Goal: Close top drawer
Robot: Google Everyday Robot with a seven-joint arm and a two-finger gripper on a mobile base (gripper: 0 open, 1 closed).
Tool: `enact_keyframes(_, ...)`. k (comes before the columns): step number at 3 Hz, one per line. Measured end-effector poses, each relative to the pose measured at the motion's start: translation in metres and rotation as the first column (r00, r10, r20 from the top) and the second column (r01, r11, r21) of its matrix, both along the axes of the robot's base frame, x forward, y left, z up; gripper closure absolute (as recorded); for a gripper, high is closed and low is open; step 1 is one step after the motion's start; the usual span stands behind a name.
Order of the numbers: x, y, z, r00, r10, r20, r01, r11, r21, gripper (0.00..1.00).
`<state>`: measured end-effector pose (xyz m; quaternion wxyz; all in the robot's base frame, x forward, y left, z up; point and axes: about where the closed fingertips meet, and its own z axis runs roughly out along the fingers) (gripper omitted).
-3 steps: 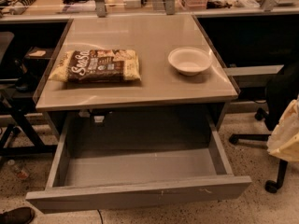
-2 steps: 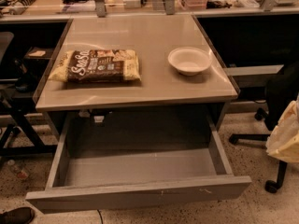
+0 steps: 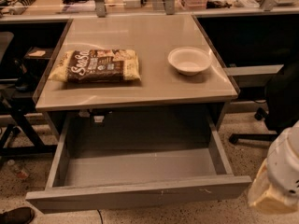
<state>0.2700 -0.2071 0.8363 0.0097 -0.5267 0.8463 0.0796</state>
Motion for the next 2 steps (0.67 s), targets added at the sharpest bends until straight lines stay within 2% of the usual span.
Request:
enact_keyframes(1,-0.018,0.0022,-0.0568,0.9935,-0.012,-0.113,0.014,1.0,0.024,1.0)
enact_keyframes(2,-0.018,0.0022,-0.057,0.9936,-0.012,-0.113,0.015,1.0,0.024,1.0)
